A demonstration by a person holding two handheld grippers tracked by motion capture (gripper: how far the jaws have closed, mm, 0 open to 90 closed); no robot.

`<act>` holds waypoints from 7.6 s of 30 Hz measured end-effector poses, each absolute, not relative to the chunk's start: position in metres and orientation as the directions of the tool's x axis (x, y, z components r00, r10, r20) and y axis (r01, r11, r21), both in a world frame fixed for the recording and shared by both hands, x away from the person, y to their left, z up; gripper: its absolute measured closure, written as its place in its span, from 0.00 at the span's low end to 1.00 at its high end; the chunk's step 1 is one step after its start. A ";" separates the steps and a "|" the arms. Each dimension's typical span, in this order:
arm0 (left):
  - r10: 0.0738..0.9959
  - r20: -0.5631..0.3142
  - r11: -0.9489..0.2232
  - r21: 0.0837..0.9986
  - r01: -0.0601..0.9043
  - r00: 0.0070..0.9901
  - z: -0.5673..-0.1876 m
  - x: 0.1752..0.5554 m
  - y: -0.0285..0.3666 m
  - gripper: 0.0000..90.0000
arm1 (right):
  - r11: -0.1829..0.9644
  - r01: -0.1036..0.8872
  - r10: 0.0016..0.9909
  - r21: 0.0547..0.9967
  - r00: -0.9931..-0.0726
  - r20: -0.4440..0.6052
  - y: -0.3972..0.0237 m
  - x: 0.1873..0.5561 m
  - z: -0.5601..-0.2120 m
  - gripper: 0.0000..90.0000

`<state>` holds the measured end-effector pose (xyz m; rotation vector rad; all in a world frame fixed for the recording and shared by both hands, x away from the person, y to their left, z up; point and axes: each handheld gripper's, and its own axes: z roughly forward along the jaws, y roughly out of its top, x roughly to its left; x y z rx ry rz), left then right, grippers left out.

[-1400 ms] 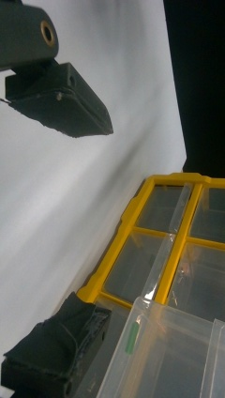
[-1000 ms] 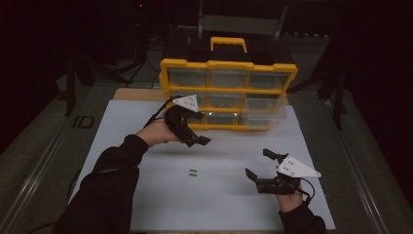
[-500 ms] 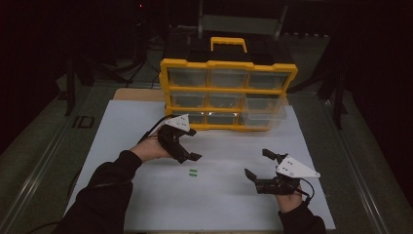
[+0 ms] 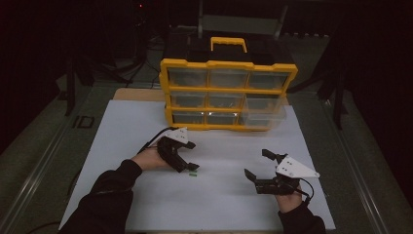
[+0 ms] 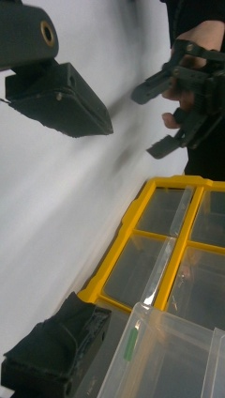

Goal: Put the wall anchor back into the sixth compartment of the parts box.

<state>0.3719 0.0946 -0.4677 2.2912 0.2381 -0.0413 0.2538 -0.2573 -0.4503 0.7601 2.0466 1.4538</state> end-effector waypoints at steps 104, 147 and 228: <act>0.033 0.029 -0.553 0.833 -0.006 0.999 -0.300 0.432 -0.036 0.93 | 0.254 0.145 0.704 0.956 -0.705 -0.080 -0.262 0.253 -0.449 0.12; 0.212 -0.022 -0.654 0.739 0.159 0.977 -0.315 0.456 -0.092 0.17 | 0.250 0.151 0.697 0.956 -0.714 -0.070 -0.263 0.255 -0.451 0.12; 0.156 -0.089 -0.704 0.688 0.174 0.984 -0.460 0.352 0.086 0.05 | 0.275 0.157 0.693 0.948 -0.717 -0.082 -0.255 0.256 -0.453 0.12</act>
